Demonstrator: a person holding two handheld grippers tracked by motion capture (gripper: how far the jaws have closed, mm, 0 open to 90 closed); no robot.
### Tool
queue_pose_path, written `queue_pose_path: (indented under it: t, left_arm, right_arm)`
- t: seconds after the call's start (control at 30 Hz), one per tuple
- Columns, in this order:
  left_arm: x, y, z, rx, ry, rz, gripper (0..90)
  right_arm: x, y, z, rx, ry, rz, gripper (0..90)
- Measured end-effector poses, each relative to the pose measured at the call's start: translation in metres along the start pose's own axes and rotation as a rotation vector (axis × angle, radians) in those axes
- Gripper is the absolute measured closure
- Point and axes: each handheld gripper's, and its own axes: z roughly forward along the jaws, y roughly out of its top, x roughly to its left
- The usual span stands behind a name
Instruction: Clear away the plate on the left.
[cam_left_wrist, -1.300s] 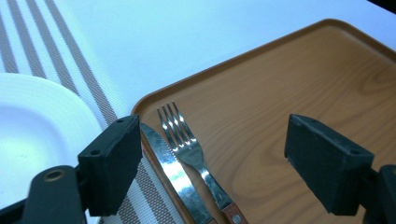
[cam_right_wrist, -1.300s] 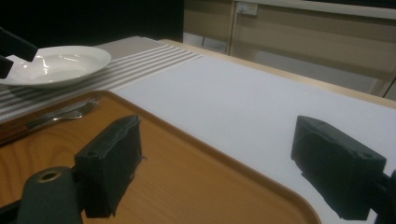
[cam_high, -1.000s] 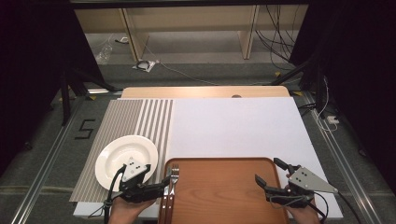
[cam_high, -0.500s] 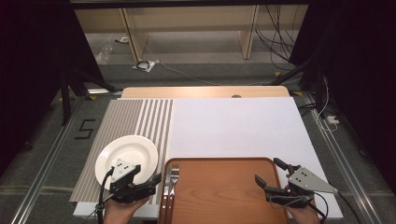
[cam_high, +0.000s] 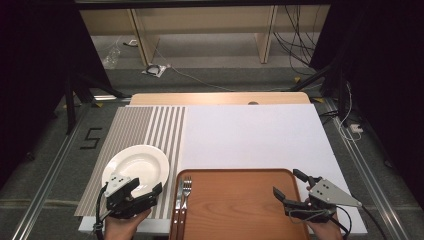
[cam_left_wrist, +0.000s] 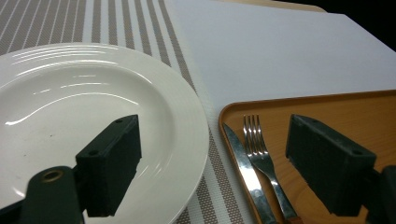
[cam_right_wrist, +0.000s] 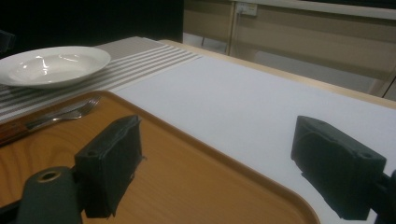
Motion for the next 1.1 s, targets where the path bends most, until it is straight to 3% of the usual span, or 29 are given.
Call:
queue_pose_path:
  t: [0.83,1.1]
  left_arm:
    - [0.027,-0.010,-0.021,-0.082,0.087,-0.151,17.8]
    - [0.034,-0.013,-0.026,-0.087,0.120,-0.209,16.6]
  right_arm:
    - [0.002,0.001,0.000,-0.003,-0.003,-0.007,17.0]
    - [0.003,0.001,0.000,-0.003,-0.002,-0.006,17.0]
